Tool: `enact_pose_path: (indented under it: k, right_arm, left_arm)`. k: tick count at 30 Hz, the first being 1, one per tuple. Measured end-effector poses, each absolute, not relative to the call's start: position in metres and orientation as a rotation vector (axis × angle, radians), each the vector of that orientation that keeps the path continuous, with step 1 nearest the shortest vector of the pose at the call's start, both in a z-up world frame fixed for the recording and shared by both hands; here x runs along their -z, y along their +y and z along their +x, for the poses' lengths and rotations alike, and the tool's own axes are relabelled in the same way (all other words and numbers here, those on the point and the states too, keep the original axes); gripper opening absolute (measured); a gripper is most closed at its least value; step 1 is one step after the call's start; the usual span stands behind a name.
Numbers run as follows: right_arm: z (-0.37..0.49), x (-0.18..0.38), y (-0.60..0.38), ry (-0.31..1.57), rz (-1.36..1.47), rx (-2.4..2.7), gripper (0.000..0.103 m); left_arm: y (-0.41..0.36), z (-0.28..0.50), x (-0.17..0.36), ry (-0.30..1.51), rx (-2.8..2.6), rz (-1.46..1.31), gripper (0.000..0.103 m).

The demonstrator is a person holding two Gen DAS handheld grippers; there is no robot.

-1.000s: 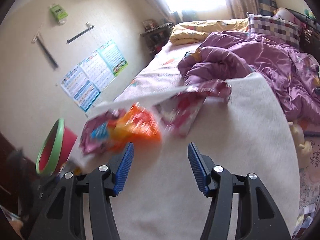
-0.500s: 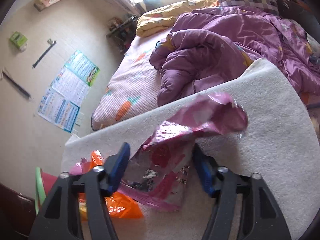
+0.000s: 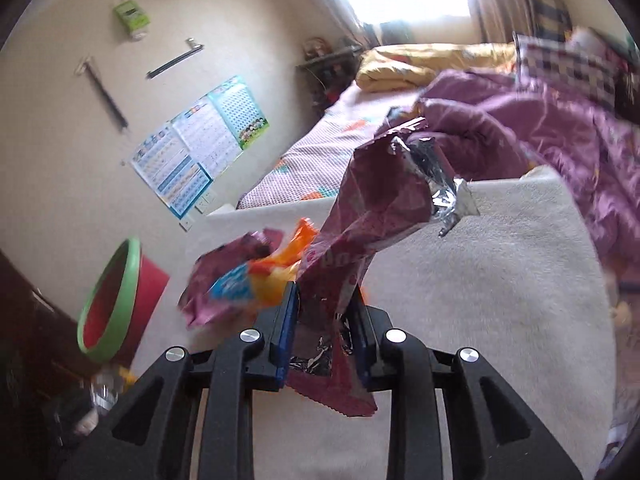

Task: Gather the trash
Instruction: 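Carry the yellow wrapper and pink wrapper over the red bucket with both tools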

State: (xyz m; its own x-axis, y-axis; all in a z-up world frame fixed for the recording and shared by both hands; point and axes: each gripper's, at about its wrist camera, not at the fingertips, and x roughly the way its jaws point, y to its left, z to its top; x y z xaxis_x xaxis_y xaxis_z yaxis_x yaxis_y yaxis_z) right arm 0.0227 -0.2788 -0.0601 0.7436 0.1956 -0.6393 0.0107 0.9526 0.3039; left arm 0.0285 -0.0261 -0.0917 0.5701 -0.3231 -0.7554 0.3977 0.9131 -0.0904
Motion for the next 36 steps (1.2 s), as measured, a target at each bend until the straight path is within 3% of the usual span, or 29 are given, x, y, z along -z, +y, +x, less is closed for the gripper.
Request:
enact_pose_path:
  k: [11,36]
  right_arm:
    - [-0.033,0.059,-0.191,0.742,0.346,-0.162,0.027]
    - [-0.005,0.058,-0.086,0.754,0.326,-0.186,0.028]
  left_arm:
    - [0.008,0.036,0.076,0.821,0.476,0.057,0.043]
    - [0.140,0.077,0.063,0.775,0.383,0.013,0.043]
